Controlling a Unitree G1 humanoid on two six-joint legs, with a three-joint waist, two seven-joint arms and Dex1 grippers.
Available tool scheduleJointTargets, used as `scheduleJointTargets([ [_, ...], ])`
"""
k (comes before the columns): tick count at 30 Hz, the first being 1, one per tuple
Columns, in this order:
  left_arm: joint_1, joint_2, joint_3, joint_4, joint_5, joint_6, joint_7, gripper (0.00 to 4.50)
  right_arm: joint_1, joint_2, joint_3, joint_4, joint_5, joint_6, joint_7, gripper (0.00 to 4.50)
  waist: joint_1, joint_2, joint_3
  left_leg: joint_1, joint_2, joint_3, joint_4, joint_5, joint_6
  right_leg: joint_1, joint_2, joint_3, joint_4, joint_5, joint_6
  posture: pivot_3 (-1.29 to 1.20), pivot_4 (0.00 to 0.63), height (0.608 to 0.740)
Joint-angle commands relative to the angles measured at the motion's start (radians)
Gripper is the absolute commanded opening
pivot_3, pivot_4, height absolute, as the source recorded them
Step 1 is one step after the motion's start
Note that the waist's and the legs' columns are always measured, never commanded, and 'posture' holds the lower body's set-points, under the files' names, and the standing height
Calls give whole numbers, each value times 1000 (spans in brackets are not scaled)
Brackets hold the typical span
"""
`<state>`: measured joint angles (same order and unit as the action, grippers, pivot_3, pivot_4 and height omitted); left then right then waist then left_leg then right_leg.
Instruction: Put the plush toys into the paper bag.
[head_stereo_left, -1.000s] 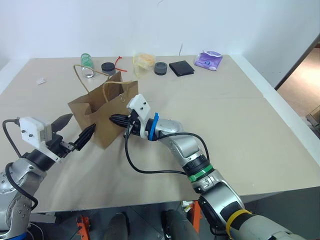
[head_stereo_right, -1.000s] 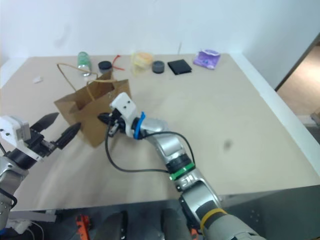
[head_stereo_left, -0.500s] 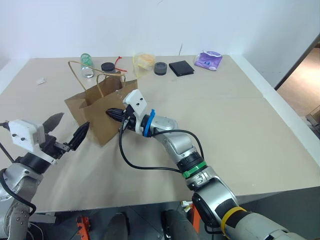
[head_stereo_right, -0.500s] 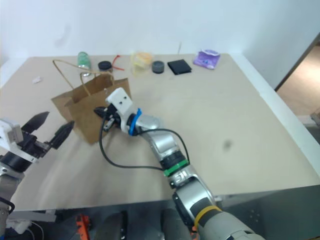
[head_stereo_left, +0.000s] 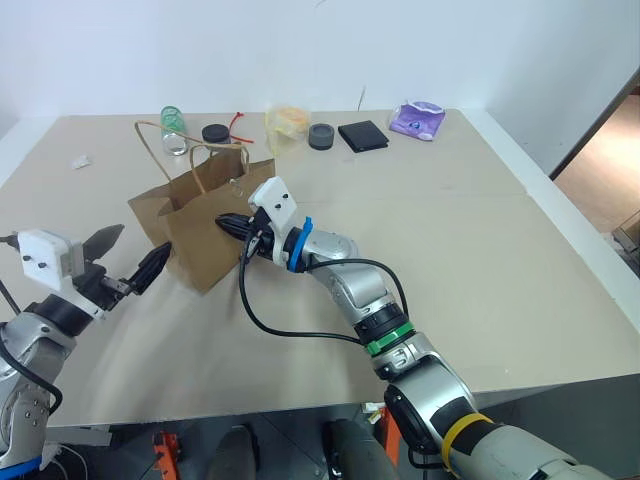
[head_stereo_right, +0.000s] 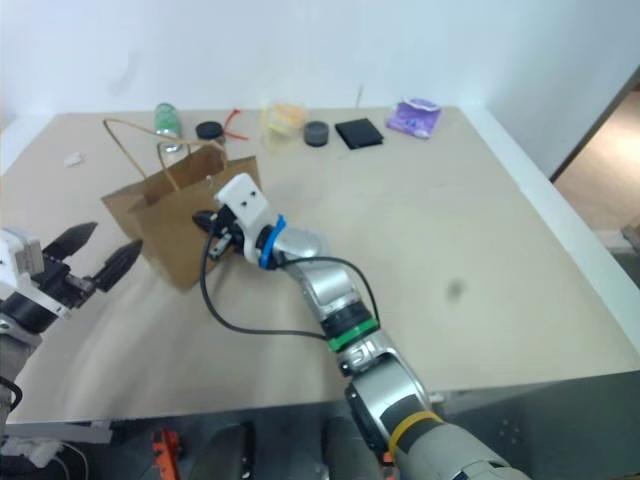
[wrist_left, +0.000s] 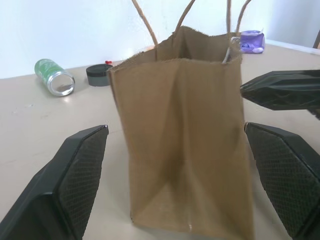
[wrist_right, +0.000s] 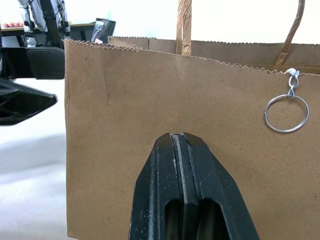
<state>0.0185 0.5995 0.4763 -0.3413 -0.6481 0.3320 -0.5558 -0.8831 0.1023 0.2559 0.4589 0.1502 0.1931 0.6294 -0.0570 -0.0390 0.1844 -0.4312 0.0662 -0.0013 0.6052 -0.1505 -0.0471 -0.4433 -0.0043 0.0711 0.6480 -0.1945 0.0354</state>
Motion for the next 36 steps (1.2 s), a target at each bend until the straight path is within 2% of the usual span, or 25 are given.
scheduleJointTargets([
  [1, -32, 10, 4, 10, 11, -18, -9, 4500, -29, 5, -18, -41, 1, -14, 2, 22, 0, 0, 0, 0, 0, 0, 0, 0, 0, 0, 0, 0, 0, 0, 0, 0, 150, 740],
  [17, -111, 38, -53, 111, -15, 37, -154, 4500, -20, -1, -3, -63, -17, -20, 18, 22, 0, 0, 0, 0, 0, 0, -1, 0, 0, 0, 0, 0, 0, 0, 0, 0, 150, 740],
  [29, -88, 124, -30, 106, -60, 112, -267, 4500, -19, -2, -4, -64, -32, -21, 25, 22, -1, 0, 0, 0, 0, 0, -2, 0, 0, -1, 0, 0, 0, -1, -1, 0, 150, 740],
  [36, -94, 109, -62, 93, -32, 101, -253, 4500, -16, 0, -2, -68, -34, -18, 25, 22, -1, 0, 0, 0, 0, 0, -2, 0, 0, -1, 0, -1, 0, -1, -1, 0, 150, 740],
])
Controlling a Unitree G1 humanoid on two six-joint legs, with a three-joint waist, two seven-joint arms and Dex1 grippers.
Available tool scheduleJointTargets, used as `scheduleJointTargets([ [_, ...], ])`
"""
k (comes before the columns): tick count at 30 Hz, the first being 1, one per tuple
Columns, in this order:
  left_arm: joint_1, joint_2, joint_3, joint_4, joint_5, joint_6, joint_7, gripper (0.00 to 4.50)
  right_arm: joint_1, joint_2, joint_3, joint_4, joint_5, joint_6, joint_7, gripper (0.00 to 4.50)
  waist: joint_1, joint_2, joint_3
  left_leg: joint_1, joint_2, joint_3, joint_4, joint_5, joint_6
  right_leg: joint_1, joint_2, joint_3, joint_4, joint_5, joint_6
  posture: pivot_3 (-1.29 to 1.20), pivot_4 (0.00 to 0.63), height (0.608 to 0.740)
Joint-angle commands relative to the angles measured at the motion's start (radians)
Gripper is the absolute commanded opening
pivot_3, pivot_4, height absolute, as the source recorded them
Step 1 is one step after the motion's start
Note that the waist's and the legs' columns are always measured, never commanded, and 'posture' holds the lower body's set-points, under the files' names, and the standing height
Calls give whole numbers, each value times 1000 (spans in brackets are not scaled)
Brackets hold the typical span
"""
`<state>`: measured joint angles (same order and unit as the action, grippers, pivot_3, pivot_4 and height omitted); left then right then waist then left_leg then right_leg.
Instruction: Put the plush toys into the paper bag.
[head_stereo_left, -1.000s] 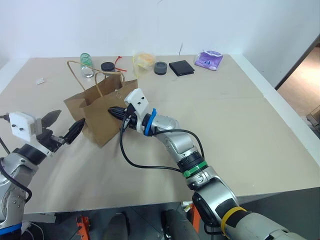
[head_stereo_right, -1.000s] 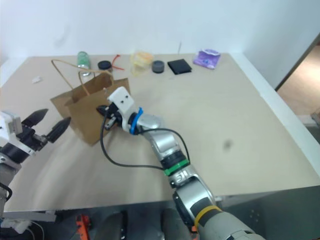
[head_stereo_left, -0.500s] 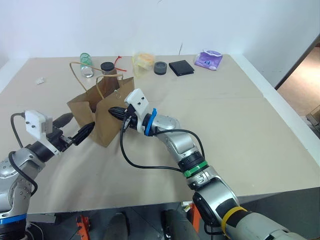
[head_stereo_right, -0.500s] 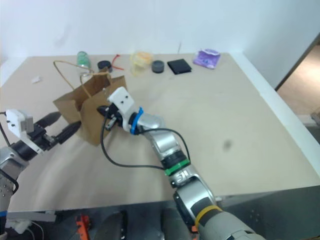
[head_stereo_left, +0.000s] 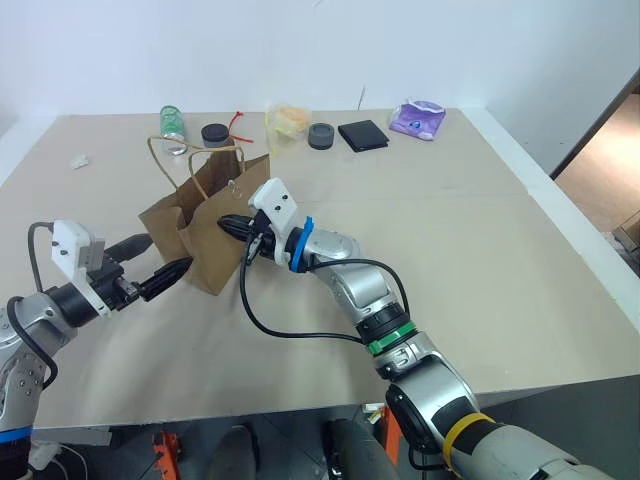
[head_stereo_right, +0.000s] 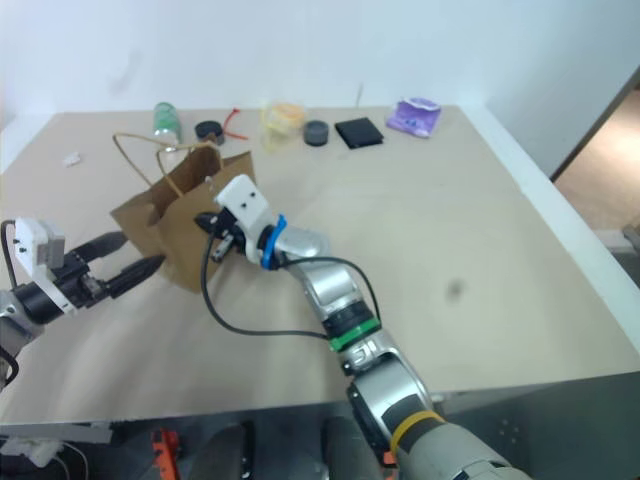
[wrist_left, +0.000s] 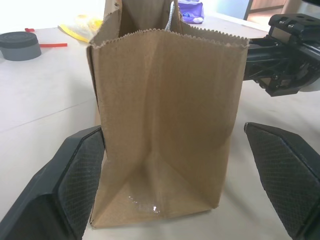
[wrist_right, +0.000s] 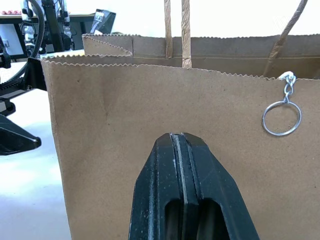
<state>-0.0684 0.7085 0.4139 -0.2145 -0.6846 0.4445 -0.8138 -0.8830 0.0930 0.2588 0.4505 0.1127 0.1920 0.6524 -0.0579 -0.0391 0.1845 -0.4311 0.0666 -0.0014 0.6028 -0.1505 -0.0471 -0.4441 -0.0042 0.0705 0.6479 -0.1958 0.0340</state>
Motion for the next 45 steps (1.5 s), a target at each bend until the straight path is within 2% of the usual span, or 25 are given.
scheduleJointTargets([
  [1, -7, -4, -4, -35, 8, -14, 9, 4500, -15, 9, -4, -62, 3, -16, 1, 22, 0, 0, 0, 0, 0, 0, 0, 0, 0, 0, 0, 0, 0, 0, 0, 0, 150, 740],
  [8, -21, -38, -34, -18, 54, -44, 44, 4500, -7, 11, 3, -82, 4, -6, 6, 22, 0, 0, 0, 0, 0, 0, 0, 0, 0, 0, 0, 0, 0, 0, 0, 0, 150, 740],
  [20, -96, -182, -107, 22, 163, -127, 174, 4500, 9, 5, 33, -114, 0, 13, 39, 22, 1, 0, 0, 0, 0, 0, 0, 0, 0, 0, 0, 0, 0, 0, 0, 0, 150, 740],
  [34, -127, -214, -141, 82, 232, -191, 200, 4500, 10, 9, 38, -118, -4, 14, 39, 22, 1, 0, 0, 0, 0, 0, 0, 0, 0, 0, 1, 0, 0, 0, 0, 0, 150, 740],
  [35, -129, -215, -138, 86, 231, -192, 205, 3992, 10, 9, 37, -118, -4, 15, 38, 0, 1, 0, 0, 0, 0, 0, 0, 0, 0, 0, 1, 0, 0, 0, 0, 0, 150, 740],
  [37, -131, -215, -137, 92, 231, -195, 207, 3332, 9, 9, 36, -117, -3, 14, 38, 0, 1, -1, 0, 0, 0, 0, 0, 0, 0, 0, 1, 0, 0, 0, 0, 0, 150, 740],
  [41, -133, -215, -139, 95, 231, -207, 202, 1210, 8, 9, 34, -113, -3, 11, 36, 0, 1, 0, 0, 0, 0, 0, 0, 0, 0, 0, 1, 0, 0, 0, 0, 0, 150, 740],
  [42, -133, -217, -138, 94, 229, -206, 203, 958, 9, 9, 34, -113, -3, 10, 36, 0, 1, -1, 0, 0, 0, 0, 0, 0, 0, 0, 1, 0, 0, 0, 0, 0, 150, 740],
  [44, -134, -222, -137, 87, 211, -196, 197, 107, 12, 7, 33, -117, -2, 11, 37, 0, 1, 0, 0, 0, 0, 0, 0, 0, 0, 0, 1, 0, 0, 0, 0, 0, 150, 740],
  [45, -133, -224, -139, 79, 205, -194, 192, 39, 16, 2, 27, -127, 5, 11, 42, 0, 1, -1, 0, 0, 0, 0, 0, 0, 0, 0, 1, 0, 0, 0, 0, 0, 150, 740],
])
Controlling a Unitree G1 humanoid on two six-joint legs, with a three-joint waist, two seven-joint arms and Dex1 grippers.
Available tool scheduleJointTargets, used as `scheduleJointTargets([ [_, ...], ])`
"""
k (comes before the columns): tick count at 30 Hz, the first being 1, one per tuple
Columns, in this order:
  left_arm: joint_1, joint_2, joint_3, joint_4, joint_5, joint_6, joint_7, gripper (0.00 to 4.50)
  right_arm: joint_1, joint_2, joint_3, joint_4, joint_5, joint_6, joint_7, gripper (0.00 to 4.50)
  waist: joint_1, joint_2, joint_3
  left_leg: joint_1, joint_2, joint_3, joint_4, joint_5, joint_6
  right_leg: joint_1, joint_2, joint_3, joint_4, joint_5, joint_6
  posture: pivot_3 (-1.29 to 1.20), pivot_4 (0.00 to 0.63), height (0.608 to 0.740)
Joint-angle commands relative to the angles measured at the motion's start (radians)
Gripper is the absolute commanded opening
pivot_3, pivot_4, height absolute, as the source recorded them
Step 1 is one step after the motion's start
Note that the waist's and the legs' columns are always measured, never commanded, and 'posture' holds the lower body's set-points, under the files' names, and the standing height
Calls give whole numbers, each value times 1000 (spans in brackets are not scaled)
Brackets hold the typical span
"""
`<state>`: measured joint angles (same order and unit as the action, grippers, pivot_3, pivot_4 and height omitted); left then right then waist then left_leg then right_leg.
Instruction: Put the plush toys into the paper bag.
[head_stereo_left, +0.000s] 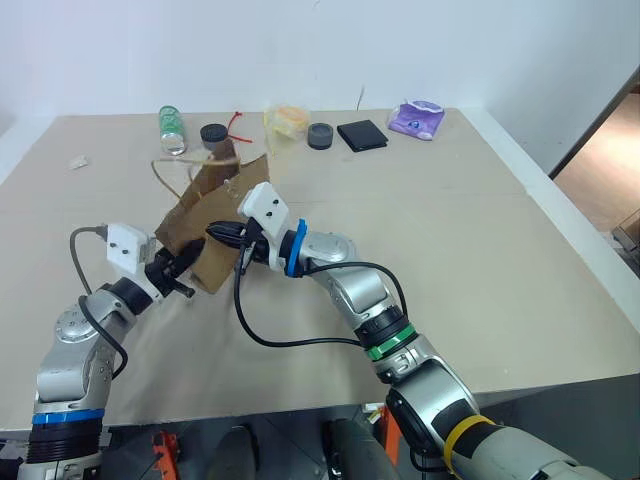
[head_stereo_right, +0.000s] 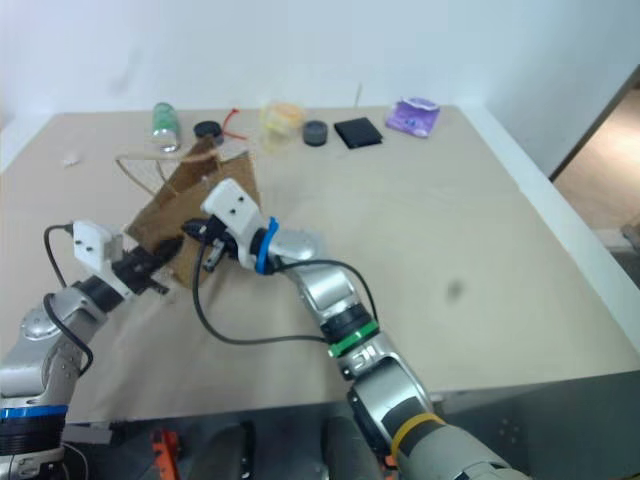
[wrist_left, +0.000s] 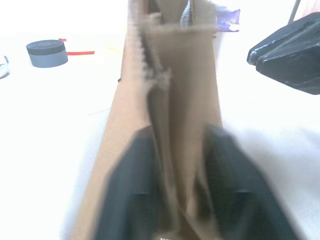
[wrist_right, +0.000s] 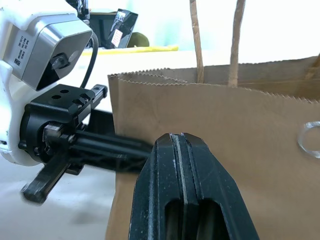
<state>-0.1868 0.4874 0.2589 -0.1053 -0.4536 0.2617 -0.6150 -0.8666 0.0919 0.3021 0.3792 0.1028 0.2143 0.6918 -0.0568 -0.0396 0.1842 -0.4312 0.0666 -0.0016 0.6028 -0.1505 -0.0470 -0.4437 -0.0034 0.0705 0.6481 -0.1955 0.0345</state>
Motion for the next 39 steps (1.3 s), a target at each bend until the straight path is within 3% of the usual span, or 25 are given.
scheduleJointTargets([
  [1, -15, -4, 13, -38, -32, -9, -11, 39, 2, -4, -25, -65, 26, -11, 13, 0, 0, 0, 0, 0, 0, 0, 0, 0, 0, 0, 0, 0, 0, 0, 0, 0, 150, 740],
  [4, -12, -3, 8, -89, -102, 21, -58, 39, 11, -45, -155, -175, 229, 70, 121, 0, 1, 0, 0, 0, 0, 0, 0, 0, 0, 0, 0, 0, 0, 0, 0, 0, 150, 740],
  [6, -7, 8, -2, -119, -126, 10, -109, 39, -5, -110, -268, -241, 404, 221, 179, 0, 9, -1, 0, -2, 0, -1, 1, 0, 0, 0, 0, 0, 0, 0, 1, 0, 150, 740],
  [11, 8, 76, -33, -196, -247, 84, -290, 39, 1, -429, -372, -350, 649, 532, 415, 0, 12, 0, 1, -3, -1, 0, 2, 0, 0, 1, -2, 0, -1, -1, 2, 0, 150, 740],
  [14, 57, 199, -103, -217, -242, 116, -477, 39, 34, -622, -350, -358, 655, 573, 573, 0, 5, 1, 1, -2, -1, 0, 1, -1, 0, 1, -2, 0, -1, -3, 1, 0, 150, 740],
  [19, 43, 331, -178, -132, -167, 55, -693, 39, 44, -741, -303, -296, 580, 526, 656, 0, -14, 2, 2, 2, 0, -1, -2, -4, 4, 0, 2, 1, 1, -6, -3, 0, 150, 740],
  [23, -48, 364, -217, -26, -97, -10, -765, 39, 56, -766, -276, -295, 540, 495, 677, 0, -16, 2, 2, 2, 0, -2, -1, -4, 4, 1, 2, 1, 1, -6, -3, 0, 150, 740],
  [29, -136, 308, -212, 112, -20, -185, -761, 39, 94, -792, -259, -352, 530, 508, 684, 0, -15, 2, 2, 0, -1, -1, 0, -4, 4, 1, 0, 1, 1, -7, 0, 0, 150, 740],
  [33, -103, 302, -213, 87, -41, -181, -780, 1427, 91, -800, -261, -362, 534, 523, 684, 0, -15, 2, 2, 0, -1, -1, 0, -4, 4, 1, 1, 1, 1, -7, 0, 0, 150, 740],
  [37, -84, 314, -181, 53, -84, -135, -769, 3665, 77, -799, -262, -357, 532, 532, 684, 0, -15, 2, 2, 0, -1, -1, 0, -4, 4, 1, 0, 1, 1, -7, 0, 0, 150, 740],
  [39, -71, 336, -156, 13, -136, -61, -758, 4451, 69, -801, -263, -351, 531, 533, 687, 0, -15, 2, 2, 0, -1, -1, 1, -4, 4, 1, 0, 1, 1, -7, 0, 0, 150, 740],
])
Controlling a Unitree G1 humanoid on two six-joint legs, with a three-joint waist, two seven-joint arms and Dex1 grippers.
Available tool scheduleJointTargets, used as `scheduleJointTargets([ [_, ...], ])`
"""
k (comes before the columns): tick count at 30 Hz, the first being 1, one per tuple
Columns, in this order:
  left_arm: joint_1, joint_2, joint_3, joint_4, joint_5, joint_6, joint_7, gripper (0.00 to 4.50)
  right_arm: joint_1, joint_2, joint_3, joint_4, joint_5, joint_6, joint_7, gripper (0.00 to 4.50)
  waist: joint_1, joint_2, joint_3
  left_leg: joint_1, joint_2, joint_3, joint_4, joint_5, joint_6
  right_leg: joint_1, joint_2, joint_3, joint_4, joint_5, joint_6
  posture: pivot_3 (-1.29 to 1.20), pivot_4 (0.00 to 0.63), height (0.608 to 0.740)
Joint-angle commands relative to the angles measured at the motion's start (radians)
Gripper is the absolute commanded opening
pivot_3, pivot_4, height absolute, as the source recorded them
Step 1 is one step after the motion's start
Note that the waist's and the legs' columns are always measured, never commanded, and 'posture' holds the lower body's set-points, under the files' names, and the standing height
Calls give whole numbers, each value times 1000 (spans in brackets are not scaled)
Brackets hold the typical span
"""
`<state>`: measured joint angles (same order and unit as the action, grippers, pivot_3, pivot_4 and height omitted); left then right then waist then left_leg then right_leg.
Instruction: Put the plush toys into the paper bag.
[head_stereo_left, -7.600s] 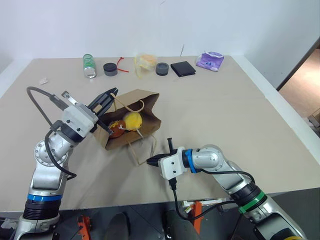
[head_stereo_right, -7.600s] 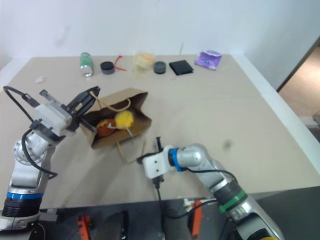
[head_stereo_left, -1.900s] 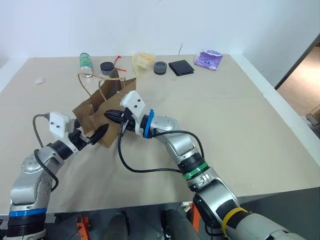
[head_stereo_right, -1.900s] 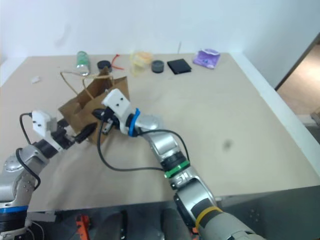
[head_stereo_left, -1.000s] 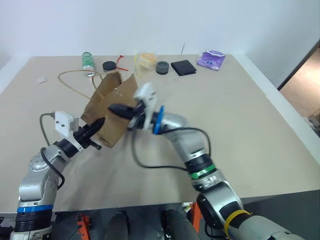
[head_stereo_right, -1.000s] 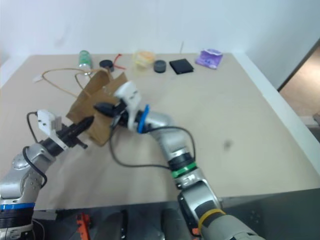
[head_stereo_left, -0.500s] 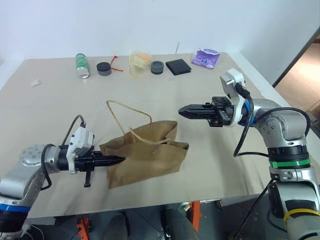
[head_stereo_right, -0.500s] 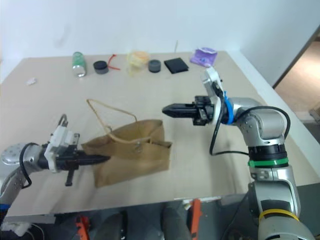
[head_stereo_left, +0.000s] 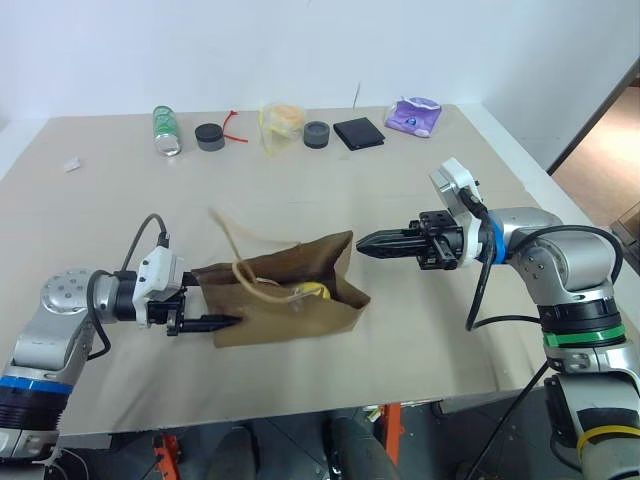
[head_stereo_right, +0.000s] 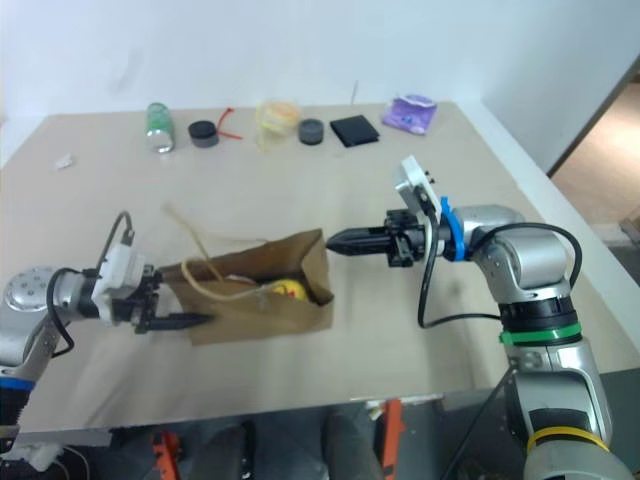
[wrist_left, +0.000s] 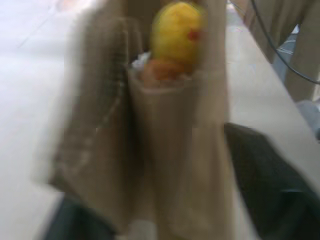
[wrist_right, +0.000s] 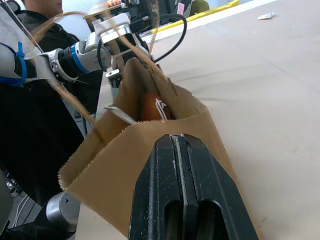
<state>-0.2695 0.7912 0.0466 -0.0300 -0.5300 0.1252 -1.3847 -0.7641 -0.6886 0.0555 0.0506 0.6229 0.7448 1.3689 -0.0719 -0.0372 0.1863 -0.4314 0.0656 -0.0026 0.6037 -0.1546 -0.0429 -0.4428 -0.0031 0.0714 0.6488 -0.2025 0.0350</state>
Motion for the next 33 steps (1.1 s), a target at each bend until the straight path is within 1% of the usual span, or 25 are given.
scheduleJointTargets([
  [1, 21, 47, 71, -83, -82, 105, 14, 4451, -37, -22, -17, -19, 10, 2, 12, 0, 0, 0, 0, 0, 0, 0, 0, 0, 0, 0, 0, 0, 0, 0, 0, 0, 150, 740],
  [3, 33, 65, 98, -113, -115, 152, 20, 4451, -43, -26, -19, -13, 11, 4, 17, 0, -1, 0, 0, 0, 0, 0, 0, 0, 0, 0, 0, 0, 0, 0, 0, 0, 150, 740],
  [6, 50, 119, 177, -145, -185, 260, 40, 4500, -61, -47, -22, 16, 5, 4, 35, 967, -1, 0, 0, 0, 0, 0, 0, 0, 0, 0, 0, 0, 1, 0, 0, 0, 150, 740],
  [8, 55, 164, 258, -141, -247, 342, 52, 4500, -78, -74, -23, 48, -5, -1, 59, 1951, -1, 0, 0, 0, 0, 0, 0, 0, 0, 0, 0, 0, 1, 0, 0, 0, 150, 740],
  [9, 57, 181, 292, -138, -275, 380, 62, 4500, -84, -88, -21, 62, -10, -5, 71, 2323, -1, 0, 0, 0, 0, 0, 0, 0, 0, 0, 0, 0, 1, 0, 0, 0, 150, 740],
  [10, 53, 189, 331, -129, -301, 409, 81, 4500, -92, -101, -18, 82, -20, -13, 80, 3030, -1, 0, 1, 0, 0, 0, 0, 0, 0, -1, 0, 0, 1, -1, 0, 0, 150, 740],
  [11, 50, 197, 364, -121, -324, 438, 94, 4500, -99, -113, -14, 103, -32, -21, 91, 3452, -1, 0, 1, 0, 0, 0, 0, 0, 0, -1, 0, 0, 1, -1, 0, 0, 150, 740],
  [12, 51, 206, 398, -115, -344, 465, 107, 4500, -105, -127, -7, 127, -48, -35, 104, 4093, -1, 0, 1, 0, 0, 0, 0, 0, 0, -1, -1, 0, 1, -1, 0, 0, 150, 740],
  [13, 50, 212, 423, -111, -358, 487, 120, 4500, -110, -136, -2, 147, -61, -45, 112, 4469, -1, 0, 1, 0, 0, 0, 0, 0, 0, -1, -1, 0, 1, -1, 0, 0, 150, 740],
  [15, 64, 232, 461, -111, -387, 544, 129, 4500, -120, -148, 5, 182, -84, -66, 127, 4469, -1, 0, 1, 0, 0, 0, 0, 0, 0, -1, 0, 0, 1, -1, 0, 0, 150, 740],
  [16, 66, 240, 477, -88, -365, 543, 149, 4500, -127, -157, 7, 205, -98, -76, 135, 4469, -1, 0, 1, 0, 0, 0, 0, 0, 0, -1, 0, 0, 1, -1, 0, 0, 150, 740],
  [18, 83, 260, 491, -36, -301, 524, 171, 4500, -138, -172, 14, 247, -127, -97, 150, 4469, -1, 0, 1, 1, 0, 0, 0, 0, 0, -1, 0, 0, 1, -1, 0, 0, 150, 740],
  [19, 91, 267, 489, -6, -246, 485, 190, 4500, -143, -178, 20, 269, -143, -110, 158, 4469, -1, 0, 1, 1, 0, 0, 0, 0, 0, -1, 0, 0, 1, -1, 0, 0, 150, 740],
  [21, 105, 283, 464, 58, -144, 414, 227, 4500, -154, -183, 31, 313, -178, -137, 169, 4469, -1, 0, 1, 1, 0, 1, -1, 0, 0, -1, 0, 0, 1, -1, -1, 0, 150, 740],
  [24, 107, 300, 438, 127, -52, 359, 250, 4500, -174, -187, 47, 397, -234, -186, 175, 4469, -2, 0, 1, 1, 0, 1, -1, 0, -1, -1, 0, 0, 1, -1, -1, 0, 150, 740],
  [27, 100, 305, 426, 151, -15, 339, 245, 4500, -191, -187, 56, 457, -270, -222, 187, 4469, -2, 0, 1, 1, 0, 2, -1, -1, -1, -1, -1, 0, 1, -1, -1, 0, 150, 740],
  [33, 89, 295, 429, 153, 6, 317, 236, 4500, -202, -182, 55, 482, -296, -237, 205, 4469, -1, 1, 1, 1, 0, 2, -1, -2, -4, -2, -1, 0, 1, -3, -1, 0, 150, 740],
])
